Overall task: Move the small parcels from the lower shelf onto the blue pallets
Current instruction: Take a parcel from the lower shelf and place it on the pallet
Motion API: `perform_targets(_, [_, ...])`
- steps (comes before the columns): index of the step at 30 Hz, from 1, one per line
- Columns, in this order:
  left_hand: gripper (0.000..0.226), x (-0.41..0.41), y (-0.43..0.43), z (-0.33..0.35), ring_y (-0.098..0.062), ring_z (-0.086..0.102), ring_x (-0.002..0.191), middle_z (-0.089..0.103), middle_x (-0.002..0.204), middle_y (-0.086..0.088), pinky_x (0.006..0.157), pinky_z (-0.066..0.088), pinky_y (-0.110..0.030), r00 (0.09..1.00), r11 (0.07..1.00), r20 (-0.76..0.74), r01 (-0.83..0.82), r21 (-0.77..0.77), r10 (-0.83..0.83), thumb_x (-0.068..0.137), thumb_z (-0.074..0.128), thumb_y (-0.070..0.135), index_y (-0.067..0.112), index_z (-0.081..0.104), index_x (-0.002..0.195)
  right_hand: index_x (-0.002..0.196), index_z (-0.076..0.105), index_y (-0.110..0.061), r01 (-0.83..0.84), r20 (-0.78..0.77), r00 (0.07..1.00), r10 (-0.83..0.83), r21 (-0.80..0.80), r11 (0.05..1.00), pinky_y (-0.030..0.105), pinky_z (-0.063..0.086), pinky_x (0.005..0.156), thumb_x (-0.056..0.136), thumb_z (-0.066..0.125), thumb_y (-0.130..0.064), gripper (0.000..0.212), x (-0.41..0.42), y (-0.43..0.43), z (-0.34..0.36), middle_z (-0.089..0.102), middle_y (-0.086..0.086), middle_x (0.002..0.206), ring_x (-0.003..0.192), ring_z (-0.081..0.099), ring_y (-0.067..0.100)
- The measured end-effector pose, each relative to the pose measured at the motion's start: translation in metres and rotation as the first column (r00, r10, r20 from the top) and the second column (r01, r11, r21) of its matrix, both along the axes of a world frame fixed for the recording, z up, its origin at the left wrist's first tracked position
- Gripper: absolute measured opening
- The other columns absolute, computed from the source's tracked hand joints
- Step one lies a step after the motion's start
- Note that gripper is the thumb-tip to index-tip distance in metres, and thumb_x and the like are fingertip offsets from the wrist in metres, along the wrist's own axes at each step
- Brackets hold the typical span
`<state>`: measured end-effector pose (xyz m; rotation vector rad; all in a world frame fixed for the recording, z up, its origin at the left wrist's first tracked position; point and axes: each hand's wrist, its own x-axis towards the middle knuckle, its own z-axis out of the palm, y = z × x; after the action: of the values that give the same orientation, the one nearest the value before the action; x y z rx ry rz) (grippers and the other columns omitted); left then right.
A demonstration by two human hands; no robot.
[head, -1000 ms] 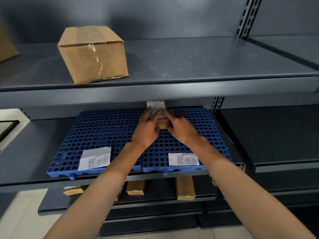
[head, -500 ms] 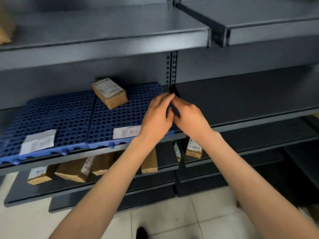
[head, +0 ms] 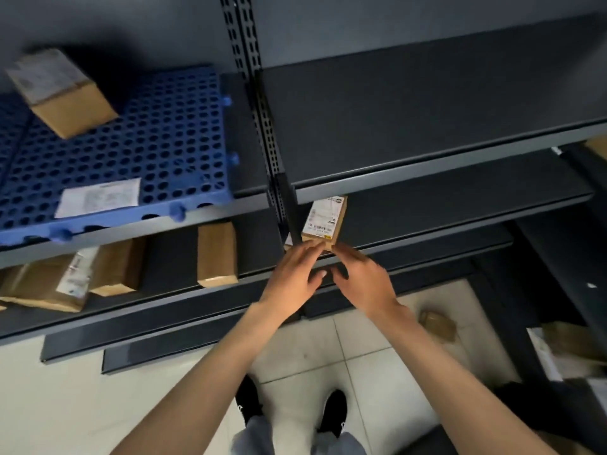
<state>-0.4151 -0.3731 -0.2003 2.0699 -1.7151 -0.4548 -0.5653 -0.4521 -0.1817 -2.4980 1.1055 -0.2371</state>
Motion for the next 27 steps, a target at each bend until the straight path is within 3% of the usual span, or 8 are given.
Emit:
perform_targets(6, [0.074, 0.040, -0.047, -0.062, -0.037, 0.035, 0.137, 0.034, 0.151, -0.016, 0.109, 0.039, -0.053, 0.986, 0.995, 0.144, -0.093, 0.042, 0.086, 0.086, 0.068, 0.034, 0.023, 0.029, 0.149, 0.141, 0.039, -0.027, -0.006, -0.037, 0.999, 0.005, -0.038, 0.999, 0.044, 0.061, 0.075, 0.093, 0.058, -0.026, 0.052, 0.027, -0.061, -0.062, 0.048, 0.003, 0.143, 0.107, 0.065, 0.027])
perform_targets(10, [0.090, 0.060, -0.085, -0.089, -0.041, 0.024, 0.142, 0.022, 0.155, -0.023, 0.114, 0.025, -0.060, 0.978, 0.994, 0.196, -0.087, 0.066, 0.072, 0.083, 0.072, 0.034, 0.027, 0.016, 0.153, 0.152, 0.022, -0.026, 0.001, -0.128, 0.992, -0.003, -0.013, 1.000, 0.052, 0.057, 0.086, 0.092, 0.060, -0.038, 0.072, 0.053, -0.088, -0.099, 0.022, 0.015, 0.159, 0.126, 0.052, 0.037])
perform_targets(12, [0.095, 0.065, -0.099, -0.104, -0.040, 0.019, 0.144, 0.018, 0.156, -0.022, 0.115, 0.017, -0.062, 0.974, 0.987, 0.223, -0.071, 0.141, 0.039, 0.085, 0.069, 0.039, 0.031, 0.005, 0.154, 0.154, 0.008, -0.031, 0.020, -0.187, 0.982, -0.011, 0.043, 0.999, 0.053, 0.056, 0.088, 0.092, 0.060, -0.041, 0.081, 0.061, -0.093, -0.115, 0.010, 0.020, 0.161, 0.123, 0.054, 0.039])
perform_targets(14, [0.094, 0.063, -0.104, -0.115, -0.040, 0.033, 0.138, 0.033, 0.150, -0.021, 0.112, 0.028, -0.062, 0.982, 0.980, 0.189, -0.060, 0.190, 0.023, 0.087, 0.066, 0.037, 0.033, -0.001, 0.153, 0.153, 0.002, -0.033, 0.043, -0.168, 0.985, -0.027, 0.095, 0.995, 0.051, 0.057, 0.085, 0.094, 0.058, -0.037, 0.082, 0.066, -0.093, -0.126, 0.010, 0.024, 0.160, 0.109, 0.064, 0.038])
perform_targets(16, [0.091, 0.057, -0.102, -0.116, -0.038, 0.051, 0.120, 0.050, 0.133, -0.019, 0.096, 0.049, -0.053, 0.991, 0.982, 0.122, -0.077, 0.170, 0.057, 0.089, 0.065, 0.032, 0.034, -0.001, 0.153, 0.154, 0.002, -0.031, 0.053, -0.112, 0.993, -0.040, 0.118, 0.992, 0.049, 0.059, 0.082, 0.096, 0.057, -0.031, 0.080, 0.064, -0.089, -0.127, 0.011, 0.026, 0.159, 0.098, 0.068, 0.036])
perform_targets(20, [0.089, 0.032, -0.068, -0.088, -0.027, 0.067, 0.085, 0.052, 0.121, -0.016, 0.069, 0.059, -0.037, 0.995, 0.992, 0.029, -0.095, 0.083, 0.093, 0.088, 0.067, 0.029, 0.034, 0.006, 0.153, 0.155, 0.004, -0.029, 0.060, -0.044, 0.997, -0.056, 0.109, 0.992, 0.042, 0.061, 0.074, 0.095, 0.056, -0.024, 0.080, 0.041, -0.059, -0.099, 0.009, 0.022, 0.161, 0.088, 0.070, 0.033])
perform_targets(24, [0.098, -0.004, 0.000, -0.040, -0.019, 0.067, 0.089, 0.044, 0.136, -0.010, 0.070, 0.060, -0.030, 0.990, 0.995, -0.095, -0.098, 0.034, 0.101, 0.085, 0.071, 0.021, 0.042, 0.002, 0.152, 0.153, -0.008, -0.035, 0.019, -0.048, 0.999, -0.013, 0.112, 0.994, 0.039, 0.061, 0.071, 0.095, 0.057, -0.026, 0.087, 0.005, 0.002, -0.048, 0.000, 0.013, 0.164, 0.089, 0.070, 0.029])
perform_targets(27, [0.099, -0.027, 0.056, 0.001, -0.021, 0.065, 0.100, 0.037, 0.145, -0.004, 0.076, 0.059, -0.033, 0.973, 0.983, -0.139, -0.181, 0.030, 0.183, 0.086, 0.069, 0.021, 0.051, -0.001, 0.148, 0.149, -0.017, -0.039, -0.018, -0.034, 0.999, 0.023, 0.143, 0.990, 0.036, 0.059, 0.073, 0.095, 0.055, -0.030, 0.091, -0.016, 0.053, -0.005, -0.009, 0.004, 0.164, 0.096, 0.067, 0.025])
